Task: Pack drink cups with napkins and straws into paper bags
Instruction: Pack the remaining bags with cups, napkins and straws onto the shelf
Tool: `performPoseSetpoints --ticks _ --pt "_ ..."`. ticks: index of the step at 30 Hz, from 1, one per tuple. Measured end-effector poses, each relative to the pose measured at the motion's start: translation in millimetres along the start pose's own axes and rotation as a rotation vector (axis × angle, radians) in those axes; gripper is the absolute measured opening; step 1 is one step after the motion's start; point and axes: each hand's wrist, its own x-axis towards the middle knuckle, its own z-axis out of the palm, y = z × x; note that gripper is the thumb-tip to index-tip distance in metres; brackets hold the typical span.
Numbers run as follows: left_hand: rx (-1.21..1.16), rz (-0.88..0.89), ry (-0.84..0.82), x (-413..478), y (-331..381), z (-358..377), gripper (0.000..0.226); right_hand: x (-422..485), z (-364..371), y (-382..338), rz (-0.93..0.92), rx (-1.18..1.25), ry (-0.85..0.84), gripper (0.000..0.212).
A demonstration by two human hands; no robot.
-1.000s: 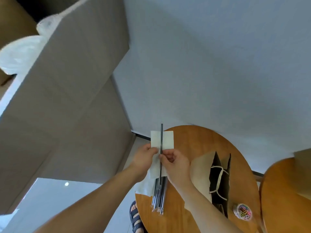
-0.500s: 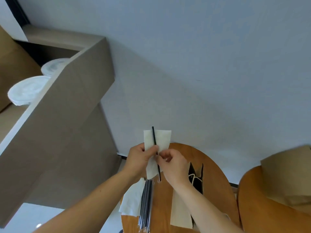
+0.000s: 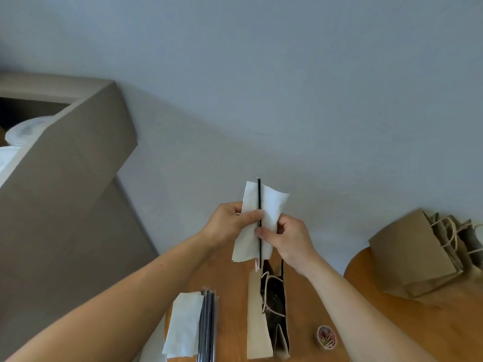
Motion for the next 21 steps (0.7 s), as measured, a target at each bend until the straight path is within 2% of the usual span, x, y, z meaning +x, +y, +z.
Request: performPoseSetpoints --ticks 4,5,7,8,10,12,14,16,18,21 --pt "0.060 0.030 -0.020 8.7 -1.1 12.1 0.012 2.4 -22.5 4.0 0.015 -0.077 0.052 0.010" --pt "0.127 0.035 -0.005 10.9 -7.0 13.2 0.015 5.2 -27.5 6.0 0.017 -0.094 0.118 0.009" --pt "0.418 -0.004 0.012 12.2 -28.5 12.2 0.031 11.8 -34.1 11.9 0.044 -0.106 0.291 0.009" --pt "0.580 -0.064 -0.031 10.9 -44.2 11.9 0.041 14.4 -34.8 16.1 0.056 -0.107 0.365 0.011" --pt "0.777 -0.272 -0.258 2.8 -80.7 12.3 0.063 16.9 -28.6 26.8 0.075 -0.121 0.420 0.012" --pt "0.885 -0.456 -0.513 -7.0 -112.1 18.5 0.086 14.3 -14.5 40.7 0.103 -0.159 0.392 0.015" --pt "0.909 -0.537 -0.579 -13.5 -135.0 29.3 0.101 8.1 0.8 56.1 0.162 -0.228 0.333 0.013" --pt "0.863 -0.516 -0.468 -16.9 -150.9 42.7 0.090 -0.5 11.4 69.2 0.214 -0.307 0.284 0.011" --pt "0.811 -0.441 -0.334 -18.2 -160.7 52.7 0.054 -11.4 14.7 78.9 0.248 -0.359 0.234 0.008" --pt "0.679 -0.427 -0.237 -18.9 -168.0 54.4 0.032 -27.2 7.4 88.0 0.271 -0.448 0.133 0.015"
